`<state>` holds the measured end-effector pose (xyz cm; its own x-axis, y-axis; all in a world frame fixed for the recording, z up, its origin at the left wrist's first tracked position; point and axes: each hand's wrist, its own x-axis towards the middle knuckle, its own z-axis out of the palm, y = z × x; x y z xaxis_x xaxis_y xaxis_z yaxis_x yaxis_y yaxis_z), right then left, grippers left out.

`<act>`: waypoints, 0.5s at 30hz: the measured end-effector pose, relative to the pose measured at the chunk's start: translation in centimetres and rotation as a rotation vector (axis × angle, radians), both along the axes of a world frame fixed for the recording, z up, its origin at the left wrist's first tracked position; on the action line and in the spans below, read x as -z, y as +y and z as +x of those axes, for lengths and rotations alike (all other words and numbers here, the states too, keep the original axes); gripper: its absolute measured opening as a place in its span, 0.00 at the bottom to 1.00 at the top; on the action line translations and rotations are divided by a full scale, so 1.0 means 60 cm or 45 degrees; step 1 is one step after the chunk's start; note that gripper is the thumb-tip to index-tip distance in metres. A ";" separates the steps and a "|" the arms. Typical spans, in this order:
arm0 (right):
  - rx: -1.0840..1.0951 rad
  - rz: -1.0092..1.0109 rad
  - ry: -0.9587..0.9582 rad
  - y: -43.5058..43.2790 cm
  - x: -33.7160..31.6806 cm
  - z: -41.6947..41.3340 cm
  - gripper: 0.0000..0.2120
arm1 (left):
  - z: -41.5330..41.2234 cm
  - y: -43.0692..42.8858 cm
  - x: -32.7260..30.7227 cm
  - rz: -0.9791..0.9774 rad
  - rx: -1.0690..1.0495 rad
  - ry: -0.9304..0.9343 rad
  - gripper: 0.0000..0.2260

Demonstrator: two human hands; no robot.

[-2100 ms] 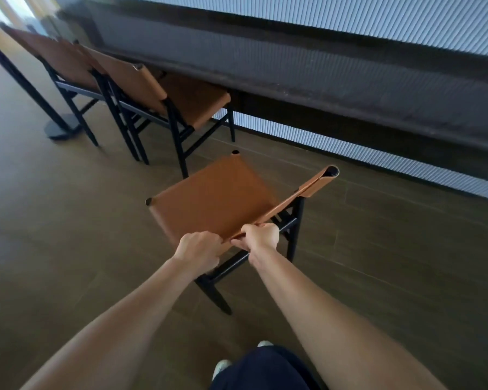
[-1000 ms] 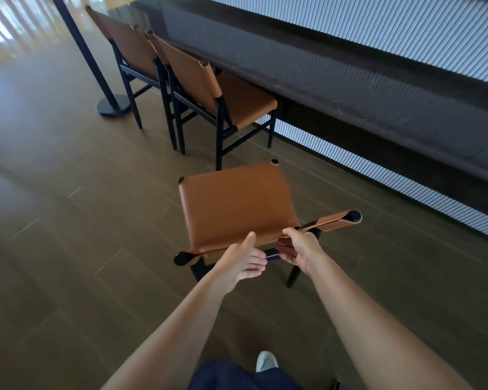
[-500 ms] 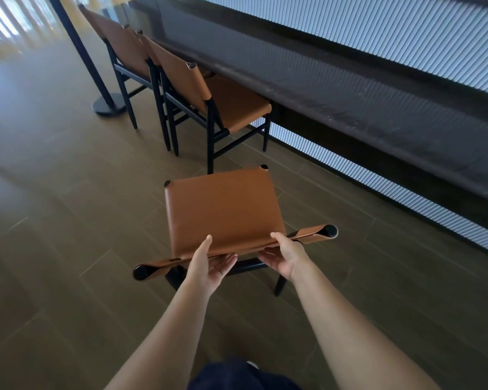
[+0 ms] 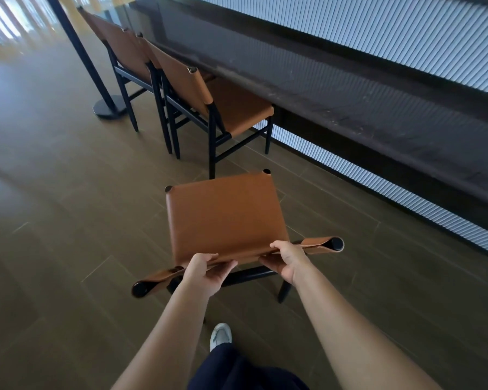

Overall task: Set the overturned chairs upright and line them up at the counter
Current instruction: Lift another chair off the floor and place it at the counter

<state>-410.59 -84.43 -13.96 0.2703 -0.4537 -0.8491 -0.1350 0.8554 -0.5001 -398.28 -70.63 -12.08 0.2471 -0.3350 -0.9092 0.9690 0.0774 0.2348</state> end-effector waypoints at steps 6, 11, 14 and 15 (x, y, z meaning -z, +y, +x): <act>-0.021 -0.009 -0.007 -0.028 -0.032 0.028 0.13 | 0.034 -0.032 -0.033 0.051 0.086 0.005 0.08; -0.009 0.045 -0.039 -0.064 -0.070 0.080 0.09 | 0.076 -0.059 -0.062 0.010 0.107 -0.014 0.11; -0.031 0.015 -0.018 -0.086 -0.086 0.105 0.09 | 0.095 -0.074 -0.077 0.008 0.137 -0.068 0.10; -0.032 0.016 -0.021 -0.095 -0.091 0.112 0.10 | 0.104 -0.080 -0.081 0.012 0.155 -0.091 0.09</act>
<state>-403.87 -90.11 -8.51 0.2953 -0.4356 -0.8503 -0.1488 0.8582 -0.4913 -392.04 -75.44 -7.24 0.2689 -0.3579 -0.8942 0.9519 -0.0426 0.3034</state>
